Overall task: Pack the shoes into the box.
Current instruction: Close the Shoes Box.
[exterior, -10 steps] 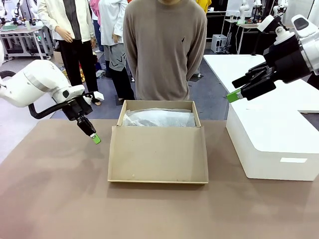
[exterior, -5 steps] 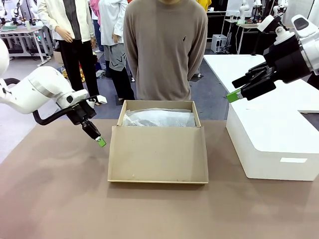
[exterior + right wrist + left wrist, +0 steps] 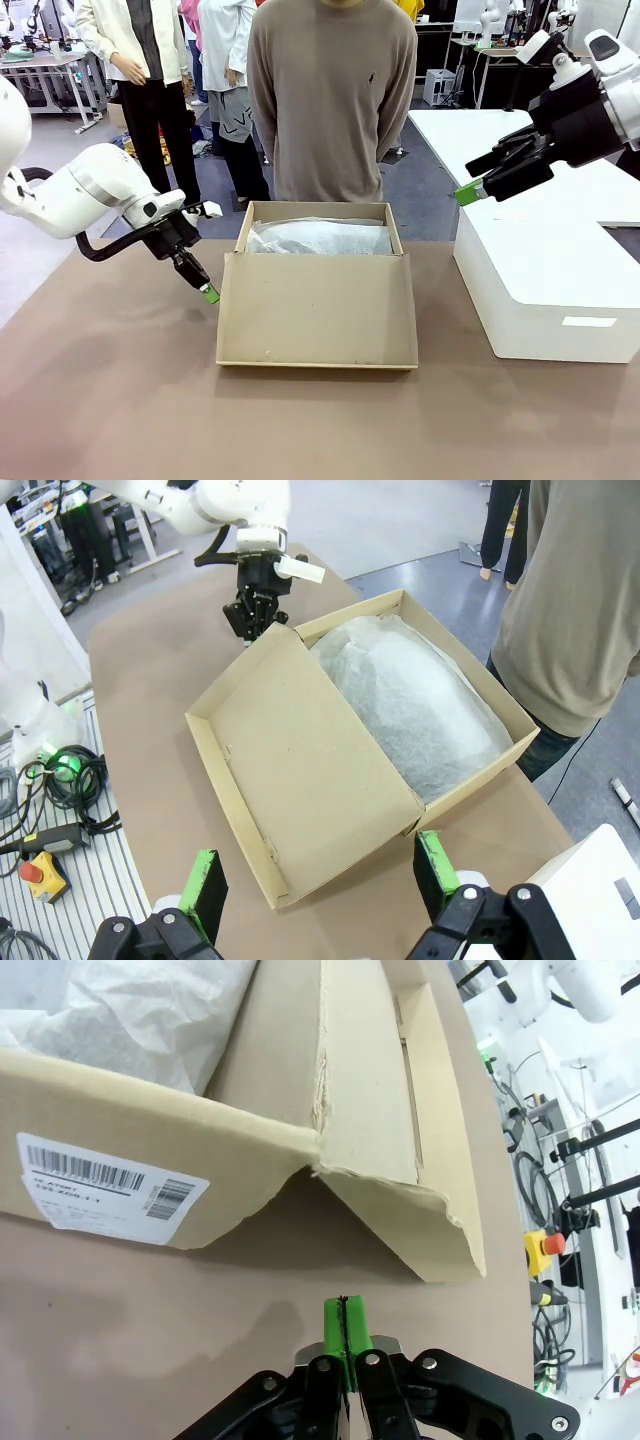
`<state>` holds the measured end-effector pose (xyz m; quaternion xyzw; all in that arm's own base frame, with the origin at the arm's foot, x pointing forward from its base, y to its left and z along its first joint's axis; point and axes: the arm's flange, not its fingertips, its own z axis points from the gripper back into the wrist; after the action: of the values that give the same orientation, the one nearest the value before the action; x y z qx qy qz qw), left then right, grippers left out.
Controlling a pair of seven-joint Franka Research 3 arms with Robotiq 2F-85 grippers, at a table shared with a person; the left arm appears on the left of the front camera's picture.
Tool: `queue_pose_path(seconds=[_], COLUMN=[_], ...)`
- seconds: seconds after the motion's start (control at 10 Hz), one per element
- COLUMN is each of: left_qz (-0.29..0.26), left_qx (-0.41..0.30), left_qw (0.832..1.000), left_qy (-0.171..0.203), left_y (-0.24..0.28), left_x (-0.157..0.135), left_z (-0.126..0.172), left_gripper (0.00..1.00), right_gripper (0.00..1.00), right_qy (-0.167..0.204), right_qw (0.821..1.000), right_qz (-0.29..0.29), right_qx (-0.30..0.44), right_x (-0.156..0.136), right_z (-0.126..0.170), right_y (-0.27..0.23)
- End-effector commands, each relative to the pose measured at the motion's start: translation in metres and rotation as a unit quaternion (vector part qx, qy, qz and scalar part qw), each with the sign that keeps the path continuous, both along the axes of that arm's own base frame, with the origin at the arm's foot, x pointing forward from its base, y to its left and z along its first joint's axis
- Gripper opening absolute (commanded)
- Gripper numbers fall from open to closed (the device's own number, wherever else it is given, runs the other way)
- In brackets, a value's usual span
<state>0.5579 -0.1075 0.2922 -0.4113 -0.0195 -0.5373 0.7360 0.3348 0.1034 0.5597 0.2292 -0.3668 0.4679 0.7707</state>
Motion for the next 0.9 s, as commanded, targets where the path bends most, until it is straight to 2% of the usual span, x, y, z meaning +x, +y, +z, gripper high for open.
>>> queue_pose_path(seconds=[0.0, 0.8], left_qz=[0.001, -0.012], left_qx=[-0.014, -0.053], left_qw=[1.000, 0.998], left_qy=[0.005, 0.039], left_y=[-0.006, -0.019], left_x=[-0.004, -0.010], left_z=[-0.007, -0.017], left_gripper=[0.00, 0.00], right_gripper=[1.00, 1.00], right_qy=[-0.007, -0.007], right_qw=[1.000, 1.000], right_qz=[0.013, 0.013], right_qx=[0.013, 0.013], right_x=[0.004, 0.004], right_z=[-0.002, -0.002], right_y=[0.000, 0.000])
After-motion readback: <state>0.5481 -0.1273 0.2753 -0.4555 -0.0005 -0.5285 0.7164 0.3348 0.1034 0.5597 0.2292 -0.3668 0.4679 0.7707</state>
